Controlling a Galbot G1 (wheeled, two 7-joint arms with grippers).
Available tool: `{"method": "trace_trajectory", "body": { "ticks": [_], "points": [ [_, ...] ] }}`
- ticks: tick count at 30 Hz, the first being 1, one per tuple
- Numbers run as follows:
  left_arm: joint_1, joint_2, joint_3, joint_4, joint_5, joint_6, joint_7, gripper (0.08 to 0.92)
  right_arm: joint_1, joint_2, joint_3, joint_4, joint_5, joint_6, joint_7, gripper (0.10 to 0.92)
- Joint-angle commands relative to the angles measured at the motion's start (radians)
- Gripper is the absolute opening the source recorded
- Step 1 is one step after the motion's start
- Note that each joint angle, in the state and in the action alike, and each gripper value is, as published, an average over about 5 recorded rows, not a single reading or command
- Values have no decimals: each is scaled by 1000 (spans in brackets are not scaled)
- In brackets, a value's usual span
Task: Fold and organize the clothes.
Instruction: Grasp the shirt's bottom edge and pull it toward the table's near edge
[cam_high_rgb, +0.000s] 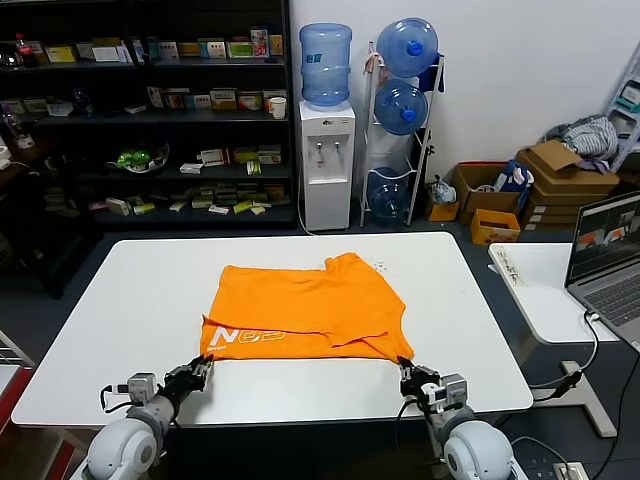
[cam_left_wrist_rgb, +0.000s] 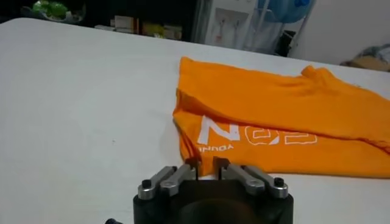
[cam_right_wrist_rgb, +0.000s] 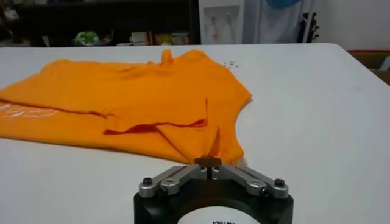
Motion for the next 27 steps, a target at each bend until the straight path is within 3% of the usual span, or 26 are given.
{"method": "trace_trajectory", "body": {
  "ticks": [1,6,11,18,27],
  "points": [
    [3,20,4,-9,-5,11,-11,177,-10,-8,3,28,19,9,11,124],
    [40,55,-30,-66,-24,10,-26,91,-63,-53,17,109,57,-4,35,124],
    [127,116,-87,-159,-81,26,-57,91,-164,-121,56,214,105,-40,56,124],
    [335,174,-202,-290,-164,64,-98,91,-330,-179,140,307,107,-80,57,124],
    [433,152,-217,-356,-156,75,-124,91,-364,-174,160,333,101,-92,61,125]
  ]
}}
